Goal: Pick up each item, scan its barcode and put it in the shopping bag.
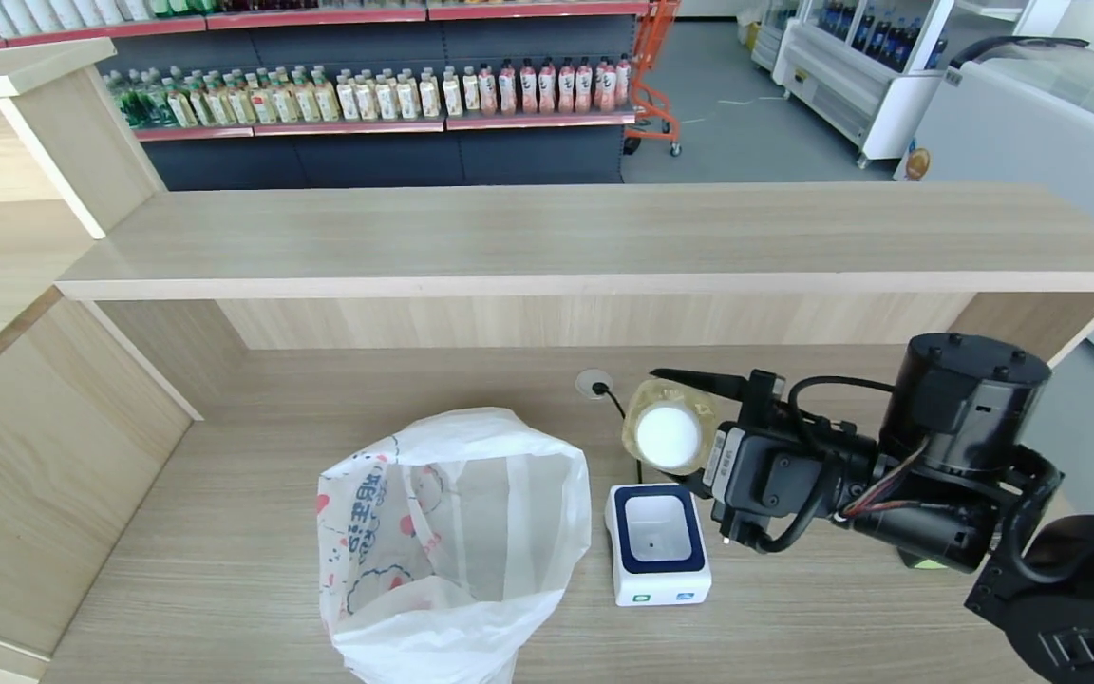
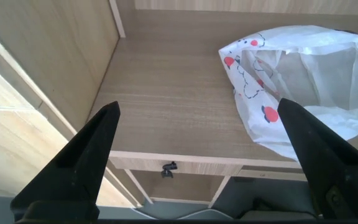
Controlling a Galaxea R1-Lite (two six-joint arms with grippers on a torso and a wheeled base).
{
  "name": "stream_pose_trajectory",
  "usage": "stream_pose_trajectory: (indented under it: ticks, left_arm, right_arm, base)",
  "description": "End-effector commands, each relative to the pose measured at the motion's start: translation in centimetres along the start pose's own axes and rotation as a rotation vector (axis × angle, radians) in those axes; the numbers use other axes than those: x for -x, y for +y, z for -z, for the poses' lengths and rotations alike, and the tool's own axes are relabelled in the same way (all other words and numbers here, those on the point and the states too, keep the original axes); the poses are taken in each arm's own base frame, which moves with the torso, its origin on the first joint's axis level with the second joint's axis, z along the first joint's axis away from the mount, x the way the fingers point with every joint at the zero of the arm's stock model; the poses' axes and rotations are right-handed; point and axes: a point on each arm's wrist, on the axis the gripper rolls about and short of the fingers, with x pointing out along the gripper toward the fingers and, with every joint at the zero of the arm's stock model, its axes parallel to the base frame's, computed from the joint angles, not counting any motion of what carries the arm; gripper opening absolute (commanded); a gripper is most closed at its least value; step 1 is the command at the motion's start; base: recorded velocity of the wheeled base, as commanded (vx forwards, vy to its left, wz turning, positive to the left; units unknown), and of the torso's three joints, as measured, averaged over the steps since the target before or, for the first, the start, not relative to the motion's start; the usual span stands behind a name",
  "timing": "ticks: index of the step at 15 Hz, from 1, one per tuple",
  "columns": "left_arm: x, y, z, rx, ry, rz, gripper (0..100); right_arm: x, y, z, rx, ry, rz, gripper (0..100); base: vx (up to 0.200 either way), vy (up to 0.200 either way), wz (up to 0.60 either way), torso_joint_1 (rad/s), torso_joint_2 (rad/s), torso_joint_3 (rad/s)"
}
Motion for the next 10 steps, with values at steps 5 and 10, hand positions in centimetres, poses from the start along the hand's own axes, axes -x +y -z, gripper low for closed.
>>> stream_pose_trajectory:
  ticks: [5,10]
  left_arm:
    - [0.0,0.0,0.0,0.0,0.001,0.001,100]
    - [0.0,0.0,0.0,0.001,-0.001,-0.001,100]
  right_arm:
    - [0.8,2.3,1.3,-0.023,0.046,-0.075,0]
    - [0.2,2.8,2.8,-0.042,0.069,-0.101,0]
  base:
    - [0.0,0.0,0.0,0.0,0.0,0.0]
    - [0.0,0.0,0.0,0.0,0.0,0.0]
